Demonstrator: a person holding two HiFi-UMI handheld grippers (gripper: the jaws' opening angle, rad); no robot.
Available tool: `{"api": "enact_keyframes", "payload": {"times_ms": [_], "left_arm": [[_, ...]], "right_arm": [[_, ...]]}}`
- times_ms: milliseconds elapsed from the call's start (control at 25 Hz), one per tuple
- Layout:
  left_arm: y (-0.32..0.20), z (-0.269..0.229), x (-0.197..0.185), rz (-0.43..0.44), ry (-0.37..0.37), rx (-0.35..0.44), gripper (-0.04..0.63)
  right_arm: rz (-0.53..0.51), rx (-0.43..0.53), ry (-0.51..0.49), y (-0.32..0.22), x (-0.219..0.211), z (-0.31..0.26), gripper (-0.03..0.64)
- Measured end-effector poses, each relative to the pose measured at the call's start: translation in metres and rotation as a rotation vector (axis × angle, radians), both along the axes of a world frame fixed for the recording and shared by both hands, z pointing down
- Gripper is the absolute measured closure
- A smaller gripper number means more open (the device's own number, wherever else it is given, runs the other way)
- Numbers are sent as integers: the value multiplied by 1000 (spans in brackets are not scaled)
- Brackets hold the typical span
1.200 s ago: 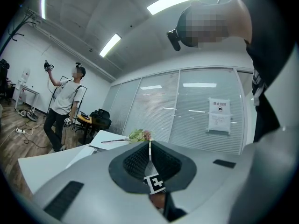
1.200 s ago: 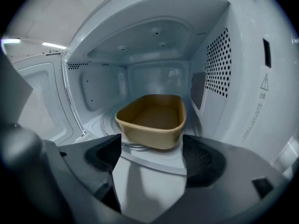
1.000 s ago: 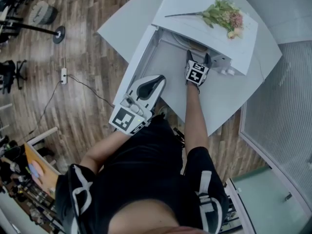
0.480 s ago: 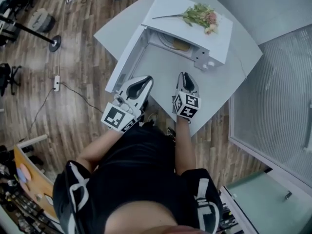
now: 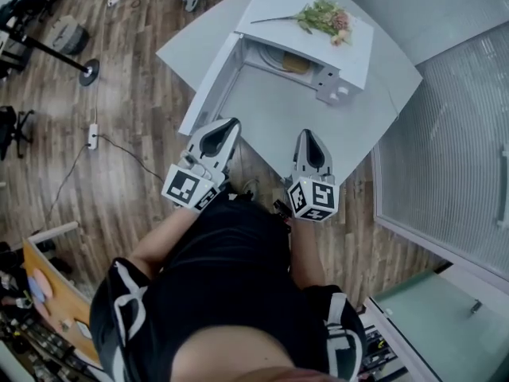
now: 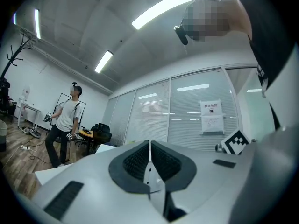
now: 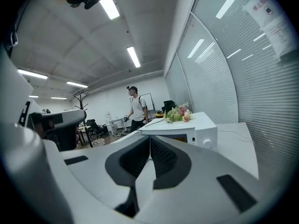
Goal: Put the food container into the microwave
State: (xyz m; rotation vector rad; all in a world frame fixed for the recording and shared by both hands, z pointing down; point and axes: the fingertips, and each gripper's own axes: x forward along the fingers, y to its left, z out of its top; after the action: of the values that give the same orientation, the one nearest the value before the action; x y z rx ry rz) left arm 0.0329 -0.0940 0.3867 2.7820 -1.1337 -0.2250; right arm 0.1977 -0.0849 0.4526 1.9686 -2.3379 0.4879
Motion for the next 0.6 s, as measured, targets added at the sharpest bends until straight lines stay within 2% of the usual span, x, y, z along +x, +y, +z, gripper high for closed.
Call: {"api": "enact_keyframes", "payload": {"times_ms": [200, 600], "left_arm": [[7, -5, -19, 24, 2, 13, 563], [13, -3, -47, 85, 25, 4, 563]], "right_arm": [[37, 30, 29, 18, -18, -19, 589], [89, 21, 40, 39, -52, -13, 591]]}}
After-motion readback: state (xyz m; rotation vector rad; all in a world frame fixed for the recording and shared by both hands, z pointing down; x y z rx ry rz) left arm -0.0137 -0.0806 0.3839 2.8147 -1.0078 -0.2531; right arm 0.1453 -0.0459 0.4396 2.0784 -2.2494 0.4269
